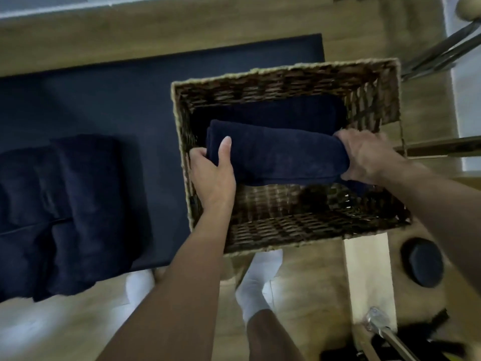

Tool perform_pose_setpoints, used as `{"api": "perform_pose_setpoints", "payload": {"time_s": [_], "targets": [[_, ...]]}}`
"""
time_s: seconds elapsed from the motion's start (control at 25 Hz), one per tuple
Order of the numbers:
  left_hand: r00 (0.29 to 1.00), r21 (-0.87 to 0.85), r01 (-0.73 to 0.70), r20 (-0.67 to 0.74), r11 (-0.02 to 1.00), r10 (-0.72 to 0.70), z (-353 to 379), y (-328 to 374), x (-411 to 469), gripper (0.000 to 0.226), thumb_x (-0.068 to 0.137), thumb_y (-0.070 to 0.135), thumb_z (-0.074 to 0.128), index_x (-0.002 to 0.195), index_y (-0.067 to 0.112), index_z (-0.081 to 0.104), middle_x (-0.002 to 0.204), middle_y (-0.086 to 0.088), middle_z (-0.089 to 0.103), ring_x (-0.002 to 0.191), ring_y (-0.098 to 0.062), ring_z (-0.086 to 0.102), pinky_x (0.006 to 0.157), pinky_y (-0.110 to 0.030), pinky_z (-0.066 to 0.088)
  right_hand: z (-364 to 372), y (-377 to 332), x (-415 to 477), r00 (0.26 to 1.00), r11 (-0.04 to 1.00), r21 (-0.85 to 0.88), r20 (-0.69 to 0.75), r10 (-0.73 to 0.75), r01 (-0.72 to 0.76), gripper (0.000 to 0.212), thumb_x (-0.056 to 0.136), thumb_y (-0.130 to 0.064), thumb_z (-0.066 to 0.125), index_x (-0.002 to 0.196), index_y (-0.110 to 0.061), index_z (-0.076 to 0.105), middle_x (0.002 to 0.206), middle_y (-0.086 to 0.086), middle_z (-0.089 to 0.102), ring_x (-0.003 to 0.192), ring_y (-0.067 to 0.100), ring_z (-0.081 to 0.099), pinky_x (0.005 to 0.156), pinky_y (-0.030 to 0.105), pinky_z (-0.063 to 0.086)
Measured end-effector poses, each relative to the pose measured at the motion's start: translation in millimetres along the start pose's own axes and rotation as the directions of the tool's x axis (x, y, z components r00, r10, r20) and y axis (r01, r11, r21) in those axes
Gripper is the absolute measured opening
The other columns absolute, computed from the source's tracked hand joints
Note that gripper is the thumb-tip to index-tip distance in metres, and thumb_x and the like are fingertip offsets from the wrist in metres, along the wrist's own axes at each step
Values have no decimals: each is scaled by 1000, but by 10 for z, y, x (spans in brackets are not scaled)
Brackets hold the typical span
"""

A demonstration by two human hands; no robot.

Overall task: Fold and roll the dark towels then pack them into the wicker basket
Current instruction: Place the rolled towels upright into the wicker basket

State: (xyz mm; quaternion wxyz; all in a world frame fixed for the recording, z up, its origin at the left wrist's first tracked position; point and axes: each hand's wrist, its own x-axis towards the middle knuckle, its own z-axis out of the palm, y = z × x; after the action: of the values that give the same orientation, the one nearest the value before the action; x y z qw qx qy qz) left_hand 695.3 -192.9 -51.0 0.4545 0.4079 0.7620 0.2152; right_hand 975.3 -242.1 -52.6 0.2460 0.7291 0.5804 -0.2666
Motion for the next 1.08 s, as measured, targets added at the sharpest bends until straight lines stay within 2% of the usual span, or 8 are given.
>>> {"api": "perform_pose_setpoints", "payload": {"time_s": [0.08, 0.32, 0.48, 0.68, 0.8, 0.88, 0.96, 1.08], "targets": [[998, 33, 56, 9, 998, -56, 221, -189, -24, 47, 94, 56, 52, 112, 14, 47, 100, 0, 58, 89, -16, 57, 68, -25, 42, 159, 110, 207, 1000, 998, -61, 28, -5, 7, 72, 68, -32, 78, 129, -27, 40, 126, 0, 53, 119, 27, 50, 101, 50, 34], [972, 62, 234, 20, 970, -236, 451, -565, 133, 52, 102, 49, 38, 135, 9, 41, 111, -1, 47, 102, -15, 47, 84, -26, 35, 504, 53, 522, 996, 994, -95, -62, -65, 59, 70, 73, -31, 76, 133, -23, 40, 131, 2, 50, 125, 28, 41, 104, 52, 25], [975, 65, 223, -24, 973, -222, 481, -677, 80, 50, 104, 44, 37, 134, 6, 41, 113, -4, 50, 98, -16, 47, 79, -24, 33, 734, -28, 423, 981, 998, -60, -188, -45, 35, 67, 77, -30, 70, 136, -22, 39, 133, 3, 49, 125, 30, 39, 99, 49, 26], [959, 24, 247, -148, 969, -241, 393, -649, -5, 45, 104, 43, 37, 132, 8, 44, 110, -1, 49, 96, -15, 46, 75, -23, 32, 759, -140, 431, 975, 994, -67, -198, -103, 91, 67, 76, -28, 71, 135, -23, 39, 130, 0, 50, 122, 27, 41, 97, 49, 27], [934, -53, 313, -164, 948, -318, 460, -615, 87, 51, 102, 48, 42, 137, 11, 42, 122, -7, 54, 110, -24, 53, 84, -27, 38, 736, -190, 527, 978, 996, -74, -199, -67, 53, 63, 76, -28, 72, 131, -23, 42, 127, 1, 53, 119, 28, 44, 97, 49, 28], [845, -206, 480, -154, 853, -512, 569, -635, -3, 65, 96, 54, 51, 142, 9, 40, 135, -11, 53, 120, -29, 53, 98, -31, 43, 749, -215, 551, 973, 998, -52, -226, -40, 29, 58, 75, -27, 72, 127, -24, 46, 123, 1, 55, 117, 28, 46, 96, 49, 28], [692, -358, 676, 6, 644, -722, 721, -644, -209, 79, 86, 61, 61, 140, 7, 42, 132, -14, 56, 112, -33, 58, 102, -42, 47, 733, -209, 544, 966, 1000, -8, -258, -22, 20, 58, 75, -23, 72, 127, -24, 46, 124, 2, 56, 118, 28, 46, 97, 48, 27], [622, -447, 776, 424, 445, -658, 920, -517, -223, 89, 81, 60, 69, 146, 8, 36, 130, -21, 59, 107, -33, 64, 99, -46, 52, 707, -215, 519, 966, 991, 130, -258, 26, 8, 73, 74, -12, 74, 138, -22, 41, 138, 8, 49, 130, 28, 41, 106, 46, 25]]}}
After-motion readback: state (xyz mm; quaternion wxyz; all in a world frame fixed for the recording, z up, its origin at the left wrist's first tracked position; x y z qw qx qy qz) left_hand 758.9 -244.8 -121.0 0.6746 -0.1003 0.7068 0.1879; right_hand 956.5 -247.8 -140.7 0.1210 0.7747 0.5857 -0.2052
